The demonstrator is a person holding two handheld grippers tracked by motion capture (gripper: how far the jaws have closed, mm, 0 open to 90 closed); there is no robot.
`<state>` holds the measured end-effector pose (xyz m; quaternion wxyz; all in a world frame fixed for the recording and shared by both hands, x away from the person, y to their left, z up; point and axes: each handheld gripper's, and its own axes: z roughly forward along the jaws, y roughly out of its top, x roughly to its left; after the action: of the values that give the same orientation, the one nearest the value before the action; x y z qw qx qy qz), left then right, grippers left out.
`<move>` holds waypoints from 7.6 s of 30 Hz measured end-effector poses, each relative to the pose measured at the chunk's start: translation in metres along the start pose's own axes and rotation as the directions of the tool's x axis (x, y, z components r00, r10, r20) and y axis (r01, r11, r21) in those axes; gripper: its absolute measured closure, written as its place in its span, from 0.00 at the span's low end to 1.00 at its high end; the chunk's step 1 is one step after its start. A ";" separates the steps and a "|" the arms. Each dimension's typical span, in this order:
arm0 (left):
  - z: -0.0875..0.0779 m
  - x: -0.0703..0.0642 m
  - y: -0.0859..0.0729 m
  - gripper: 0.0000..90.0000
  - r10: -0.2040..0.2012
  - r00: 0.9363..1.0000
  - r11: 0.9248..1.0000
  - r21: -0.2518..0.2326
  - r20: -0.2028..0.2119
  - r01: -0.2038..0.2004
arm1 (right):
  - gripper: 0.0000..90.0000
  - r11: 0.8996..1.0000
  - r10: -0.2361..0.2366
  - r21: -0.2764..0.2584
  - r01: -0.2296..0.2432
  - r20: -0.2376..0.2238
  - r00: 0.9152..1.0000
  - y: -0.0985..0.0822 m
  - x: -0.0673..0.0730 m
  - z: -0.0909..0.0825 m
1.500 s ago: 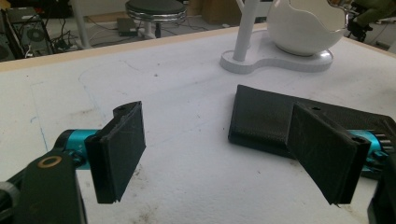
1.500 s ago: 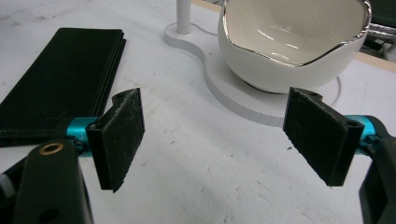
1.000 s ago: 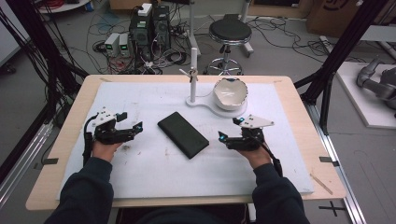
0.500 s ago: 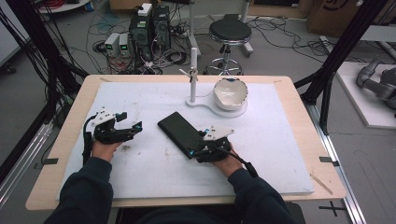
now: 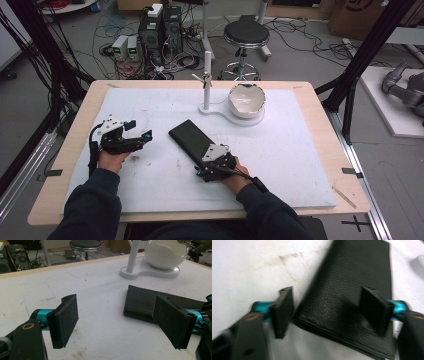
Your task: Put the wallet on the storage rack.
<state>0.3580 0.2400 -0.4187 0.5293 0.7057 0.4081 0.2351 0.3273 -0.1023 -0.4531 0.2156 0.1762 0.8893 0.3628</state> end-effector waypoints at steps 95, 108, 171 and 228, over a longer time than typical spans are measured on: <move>0.001 -0.001 0.000 0.25 0.019 1.000 1.000 0.008 0.001 -0.019 | 0.84 0.893 0.280 -0.385 -0.232 0.074 0.957 -0.011 -0.103 -0.121; 0.002 -0.001 -0.001 0.25 0.021 1.000 1.000 0.019 0.003 -0.021 | 0.84 0.957 0.094 -0.288 -0.026 0.223 0.970 0.025 -0.169 -0.179; -0.003 0.000 -0.001 0.25 0.012 1.000 1.000 0.005 -0.013 -0.012 | 0.66 0.975 0.120 -0.194 -0.112 0.029 0.992 -0.007 -0.193 -0.120; -0.001 0.003 0.007 0.23 0.014 1.000 0.999 -0.041 0.003 -0.014 | 0.24 0.912 0.394 -0.197 -0.360 0.179 0.901 -0.090 -0.130 -0.144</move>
<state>0.3613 0.2424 -0.4121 0.5424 0.6981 0.3974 0.2460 0.3494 -0.3061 -0.3926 0.2492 0.3657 0.7778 0.4463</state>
